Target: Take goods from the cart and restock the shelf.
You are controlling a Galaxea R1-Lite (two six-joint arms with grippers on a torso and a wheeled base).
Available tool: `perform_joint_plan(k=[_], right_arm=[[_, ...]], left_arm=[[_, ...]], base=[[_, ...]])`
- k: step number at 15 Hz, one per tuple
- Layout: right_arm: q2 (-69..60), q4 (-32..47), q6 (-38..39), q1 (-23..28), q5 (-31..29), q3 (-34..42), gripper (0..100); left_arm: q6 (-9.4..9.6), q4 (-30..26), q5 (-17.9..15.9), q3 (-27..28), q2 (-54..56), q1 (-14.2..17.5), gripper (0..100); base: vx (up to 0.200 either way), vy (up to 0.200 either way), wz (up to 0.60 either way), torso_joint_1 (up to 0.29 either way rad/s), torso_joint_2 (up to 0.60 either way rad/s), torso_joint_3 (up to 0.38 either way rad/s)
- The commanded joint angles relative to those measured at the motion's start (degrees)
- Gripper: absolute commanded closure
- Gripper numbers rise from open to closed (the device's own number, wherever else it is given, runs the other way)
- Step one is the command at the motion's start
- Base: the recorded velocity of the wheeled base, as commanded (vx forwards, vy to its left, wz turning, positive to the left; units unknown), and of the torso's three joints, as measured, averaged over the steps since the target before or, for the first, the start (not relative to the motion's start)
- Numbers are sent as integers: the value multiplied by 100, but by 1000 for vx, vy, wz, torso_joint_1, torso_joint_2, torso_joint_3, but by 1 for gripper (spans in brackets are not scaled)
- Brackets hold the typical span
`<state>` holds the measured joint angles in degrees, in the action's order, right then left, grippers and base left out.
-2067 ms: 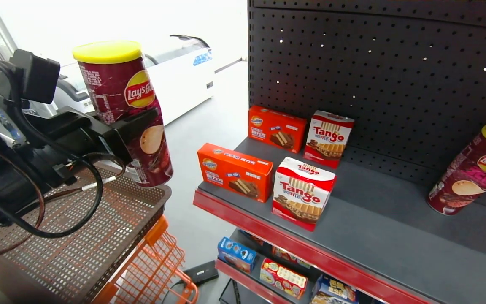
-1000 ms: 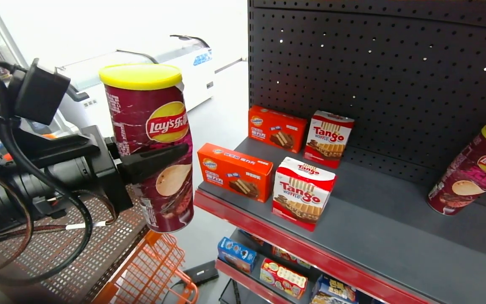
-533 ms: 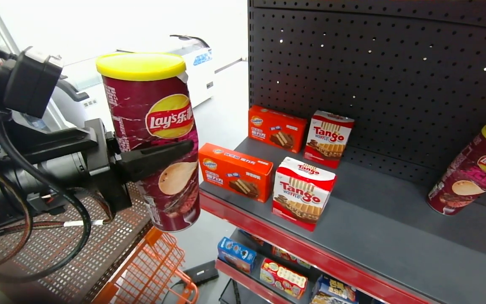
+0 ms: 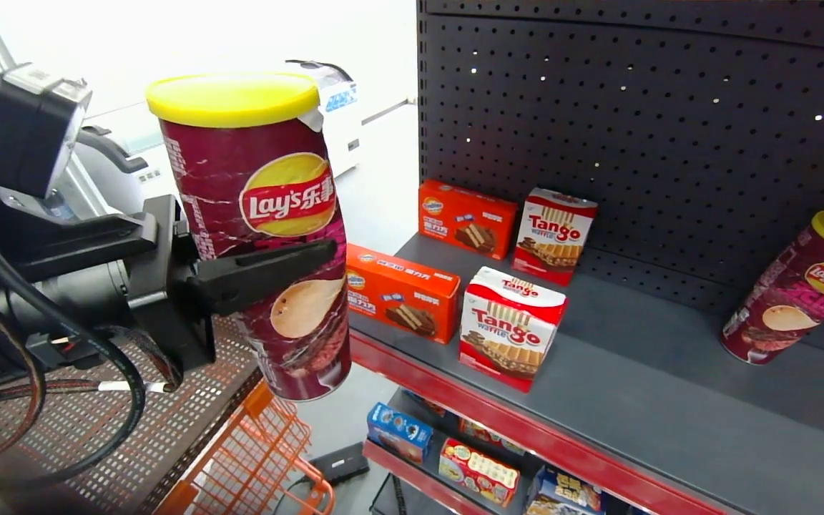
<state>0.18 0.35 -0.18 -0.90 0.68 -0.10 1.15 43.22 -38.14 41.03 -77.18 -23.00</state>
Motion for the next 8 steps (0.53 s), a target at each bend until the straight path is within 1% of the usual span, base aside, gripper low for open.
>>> perform_joint_plan(k=[1,2,3,4,6,8], right_arm=[[8,0,1,2,2,1,0],[8,0,1,2,2,1,0],[8,0,1,2,2,1,0],[8,0,1,2,2,1,0],[8,0,1,2,2,1,0],[8,0,1,2,2,1,0]], left_arm=[[-150,205,0,10,-8,-11,100],[-282,328,0,36,-8,-11,100],[-361,398,0,63,-8,-11,100],[-501,530,9,151,-8,-55,100],[-554,539,9,230,1,-117,100],[-563,539,9,238,1,-152,100]], base=[[0,0,-600,-12,-2,-2],[0,0,-600,7,-2,2],[0,0,-600,17,22,-2],[0,0,-600,7,-7,2],[0,0,-600,-5,0,2],[0,0,-600,0,-2,5]])
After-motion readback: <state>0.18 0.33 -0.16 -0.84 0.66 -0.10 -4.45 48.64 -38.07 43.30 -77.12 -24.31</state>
